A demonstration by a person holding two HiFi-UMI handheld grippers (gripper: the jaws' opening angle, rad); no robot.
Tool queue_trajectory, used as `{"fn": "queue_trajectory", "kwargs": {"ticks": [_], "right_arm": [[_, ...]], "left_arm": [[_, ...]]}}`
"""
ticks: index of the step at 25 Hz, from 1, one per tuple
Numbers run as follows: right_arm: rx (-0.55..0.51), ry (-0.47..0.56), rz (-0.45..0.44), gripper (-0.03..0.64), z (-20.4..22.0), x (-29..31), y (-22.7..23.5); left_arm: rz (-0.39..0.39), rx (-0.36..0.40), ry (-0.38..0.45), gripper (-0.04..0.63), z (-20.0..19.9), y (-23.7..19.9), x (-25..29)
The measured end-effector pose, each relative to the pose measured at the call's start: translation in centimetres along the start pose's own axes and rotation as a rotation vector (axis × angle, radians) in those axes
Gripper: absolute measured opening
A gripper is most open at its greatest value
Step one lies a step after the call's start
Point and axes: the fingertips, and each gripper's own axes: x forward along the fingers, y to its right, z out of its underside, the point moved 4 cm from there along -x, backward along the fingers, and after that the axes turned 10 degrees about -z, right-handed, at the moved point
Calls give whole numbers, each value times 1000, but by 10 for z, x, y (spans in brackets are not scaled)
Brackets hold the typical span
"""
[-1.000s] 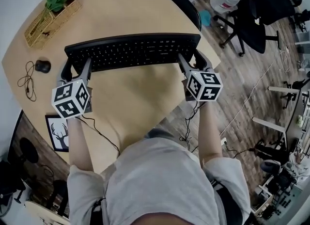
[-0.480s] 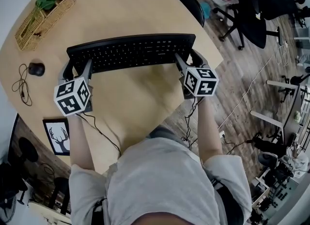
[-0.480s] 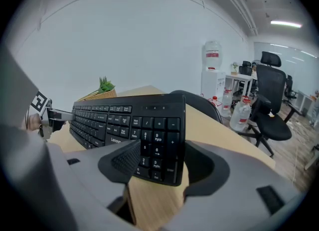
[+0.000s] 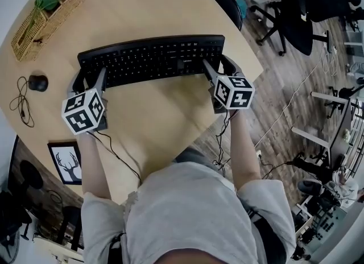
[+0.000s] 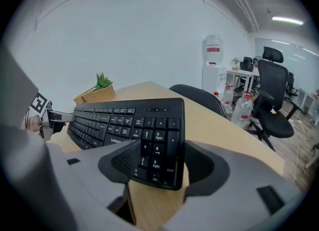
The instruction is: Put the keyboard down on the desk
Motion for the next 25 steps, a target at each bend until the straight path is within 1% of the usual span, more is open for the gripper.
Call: {"fn": "queue_trajectory", "kwargs": {"ticks": [13, 18, 22, 25], "right_arm": [[28, -33, 21, 262, 1, 20, 10], [36, -41, 32, 262, 3, 24, 11], [38, -31, 34, 262, 3, 24, 11], [49, 0, 31, 262, 3, 24, 11]], "left_arm": [[-23, -38, -21, 295, 7, -1, 23], [-33, -40, -25, 293, 11, -1, 28], [-35, -38, -13, 294, 11, -1, 28], [-23, -43, 16, 295, 11, -3, 28]]}}
